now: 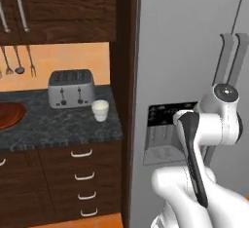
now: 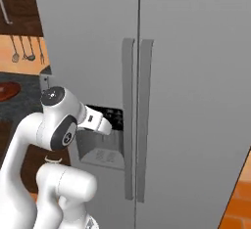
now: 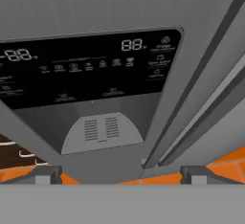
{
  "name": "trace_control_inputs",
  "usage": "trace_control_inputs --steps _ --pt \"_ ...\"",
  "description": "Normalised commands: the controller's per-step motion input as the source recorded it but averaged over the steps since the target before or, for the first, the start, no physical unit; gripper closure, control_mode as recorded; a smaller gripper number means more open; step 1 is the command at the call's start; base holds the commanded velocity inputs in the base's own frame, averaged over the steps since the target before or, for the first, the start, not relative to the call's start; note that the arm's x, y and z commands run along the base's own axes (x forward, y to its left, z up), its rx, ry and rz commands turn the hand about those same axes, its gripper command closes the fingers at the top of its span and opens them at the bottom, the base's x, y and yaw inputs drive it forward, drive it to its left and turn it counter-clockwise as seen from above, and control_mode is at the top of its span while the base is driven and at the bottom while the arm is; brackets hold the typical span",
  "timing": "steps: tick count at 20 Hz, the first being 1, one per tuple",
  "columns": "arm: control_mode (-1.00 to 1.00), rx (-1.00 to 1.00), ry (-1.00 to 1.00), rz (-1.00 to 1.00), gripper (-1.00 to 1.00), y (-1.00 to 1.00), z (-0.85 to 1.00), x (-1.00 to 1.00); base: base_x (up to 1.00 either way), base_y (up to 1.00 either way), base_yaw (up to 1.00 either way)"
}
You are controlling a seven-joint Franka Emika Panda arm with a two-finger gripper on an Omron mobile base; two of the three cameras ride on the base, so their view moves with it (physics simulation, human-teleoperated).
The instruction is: Grab a lemon wedge from the fridge and one ice cube from the ice bowl, and put them in the glass of lemonade.
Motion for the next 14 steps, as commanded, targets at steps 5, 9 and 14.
trace_control_inputs --steps 5,9,14 --pt "1.0 0.0 0.0 0.0 -1.0 0.0 0.0 0.0 -0.79 -0.6 0.09" --pt "1.0 0.0 0.0 0.0 -1.0 0.0 0.0 0.0 -1.0 -0.28 0.06" --pt "1.0 0.0 0.0 0.0 -1.0 0.0 0.0 0.0 -0.78 -0.16 0.09"
